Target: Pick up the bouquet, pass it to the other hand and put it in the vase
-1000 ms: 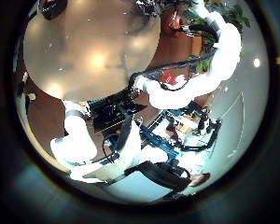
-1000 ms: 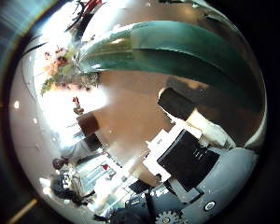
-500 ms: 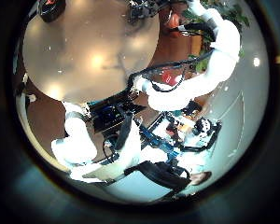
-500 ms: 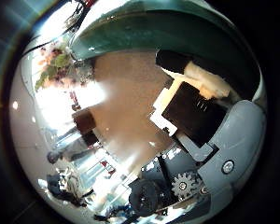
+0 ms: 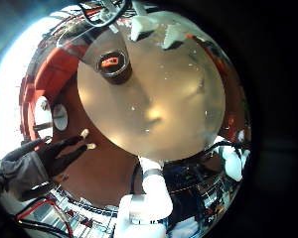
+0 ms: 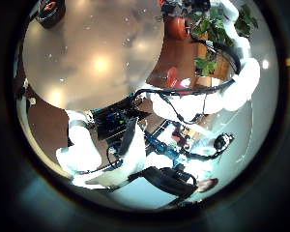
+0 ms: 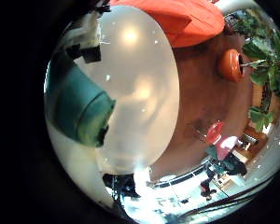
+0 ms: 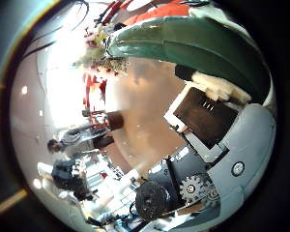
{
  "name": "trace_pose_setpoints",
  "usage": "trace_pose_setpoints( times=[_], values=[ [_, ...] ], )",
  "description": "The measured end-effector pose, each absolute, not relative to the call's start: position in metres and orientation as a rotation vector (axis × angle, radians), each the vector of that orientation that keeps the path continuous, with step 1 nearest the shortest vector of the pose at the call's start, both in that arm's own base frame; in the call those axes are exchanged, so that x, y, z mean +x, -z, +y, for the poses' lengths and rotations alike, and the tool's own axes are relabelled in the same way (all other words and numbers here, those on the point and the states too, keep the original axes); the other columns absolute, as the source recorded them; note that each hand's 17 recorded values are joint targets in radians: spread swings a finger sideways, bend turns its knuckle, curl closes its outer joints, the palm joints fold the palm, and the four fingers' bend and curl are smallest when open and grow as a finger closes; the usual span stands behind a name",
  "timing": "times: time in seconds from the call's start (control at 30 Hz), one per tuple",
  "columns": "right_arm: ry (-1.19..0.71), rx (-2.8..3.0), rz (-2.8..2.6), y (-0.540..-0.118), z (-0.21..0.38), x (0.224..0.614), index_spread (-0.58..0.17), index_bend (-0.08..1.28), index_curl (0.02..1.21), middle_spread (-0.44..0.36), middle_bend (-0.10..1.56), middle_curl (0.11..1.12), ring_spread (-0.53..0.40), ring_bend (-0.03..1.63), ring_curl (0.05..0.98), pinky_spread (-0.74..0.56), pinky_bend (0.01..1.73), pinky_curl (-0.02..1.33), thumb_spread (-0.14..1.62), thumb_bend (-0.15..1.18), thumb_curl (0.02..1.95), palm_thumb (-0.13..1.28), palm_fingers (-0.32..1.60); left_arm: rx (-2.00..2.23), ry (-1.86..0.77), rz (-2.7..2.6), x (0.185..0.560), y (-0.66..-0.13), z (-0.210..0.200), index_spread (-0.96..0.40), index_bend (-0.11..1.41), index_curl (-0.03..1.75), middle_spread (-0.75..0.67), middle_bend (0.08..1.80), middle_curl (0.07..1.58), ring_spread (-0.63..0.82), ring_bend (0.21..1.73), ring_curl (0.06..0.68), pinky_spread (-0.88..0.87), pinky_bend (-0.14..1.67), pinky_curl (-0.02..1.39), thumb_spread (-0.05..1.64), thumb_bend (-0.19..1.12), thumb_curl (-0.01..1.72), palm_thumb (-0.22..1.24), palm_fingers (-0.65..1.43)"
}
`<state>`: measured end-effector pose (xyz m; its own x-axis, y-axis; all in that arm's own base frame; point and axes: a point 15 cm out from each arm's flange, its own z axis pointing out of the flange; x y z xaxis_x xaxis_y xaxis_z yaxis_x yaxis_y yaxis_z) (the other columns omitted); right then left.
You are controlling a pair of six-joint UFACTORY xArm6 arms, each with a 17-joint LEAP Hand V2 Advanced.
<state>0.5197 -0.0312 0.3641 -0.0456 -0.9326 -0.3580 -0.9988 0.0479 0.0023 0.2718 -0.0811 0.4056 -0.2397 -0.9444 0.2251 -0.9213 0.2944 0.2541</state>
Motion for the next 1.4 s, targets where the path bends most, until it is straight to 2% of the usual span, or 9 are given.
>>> trace_pose_setpoints(
  times=[0.17,0.37,0.6,0.67,0.97,1.4],
  values=[
    [-0.436,-1.866,1.891,-0.419,-0.021,0.504,-0.237,1.18,0.85,-0.117,1.38,0.76,-0.200,1.45,0.666,-0.19,1.40,0.66,0.85,0.10,0.87,1.17,1.13,1.685,0.027,-2.198,0.280,-0.407,-0.083,0.08,0.18,0.31,0.50,0.20,0.30,0.64,0.45,0.219,0.60,0.19,0.30,1.12,-0.02,0.31,0.30,0.03],
    [-0.476,-1.703,1.625,-0.490,-0.007,0.494,-0.222,1.19,0.85,-0.110,1.39,0.75,-0.197,1.46,0.681,-0.18,1.38,0.70,0.85,0.09,0.94,1.17,1.13,1.648,-0.176,-2.095,0.292,-0.419,-0.095,0.10,0.18,0.32,0.48,0.20,0.31,0.63,0.45,0.218,0.58,0.19,0.30,1.13,-0.02,0.31,0.30,0.07],
    [-0.724,-1.522,1.233,-0.536,0.013,0.455,-0.212,1.20,0.85,-0.107,1.40,0.74,-0.194,1.46,0.692,-0.18,1.35,0.74,0.85,0.09,1.01,1.16,1.13,1.561,-0.449,-1.976,0.307,-0.446,-0.114,0.13,0.18,0.33,0.47,0.19,0.32,0.62,0.46,0.219,0.57,0.19,0.29,1.14,-0.03,0.30,0.29,0.09],
    [-0.816,-1.495,1.104,-0.535,0.018,0.432,-0.210,1.20,0.84,-0.106,1.40,0.74,-0.193,1.46,0.694,-0.18,1.34,0.76,0.85,0.08,1.04,1.16,1.13,1.514,-0.591,-1.939,0.316,-0.464,-0.119,0.15,0.17,0.33,0.47,0.20,0.32,0.61,0.46,0.220,0.57,0.19,0.29,1.13,-0.03,0.30,0.26,0.09],
    [-1.021,-1.485,0.822,-0.529,0.048,0.374,-0.206,1.21,0.84,-0.104,1.41,0.72,-0.193,1.46,0.704,-0.19,1.31,0.81,0.85,0.08,1.12,1.15,1.13,1.326,-0.972,-1.776,0.335,-0.528,-0.146,0.17,0.17,0.32,0.46,0.19,0.32,0.60,0.48,0.222,0.56,0.20,0.30,1.09,-0.03,0.30,0.20,0.10],
    [-1.151,-1.550,0.686,-0.516,0.127,0.331,-0.203,1.22,0.83,-0.103,1.42,0.71,-0.194,1.46,0.714,-0.20,1.26,0.87,0.85,0.06,1.22,1.13,1.13,1.111,-1.134,-1.621,0.336,-0.564,-0.181,0.21,0.16,0.31,0.47,0.20,0.33,0.60,0.51,0.221,0.56,0.20,0.31,1.04,-0.02,0.31,0.22,0.08]
  ],
)
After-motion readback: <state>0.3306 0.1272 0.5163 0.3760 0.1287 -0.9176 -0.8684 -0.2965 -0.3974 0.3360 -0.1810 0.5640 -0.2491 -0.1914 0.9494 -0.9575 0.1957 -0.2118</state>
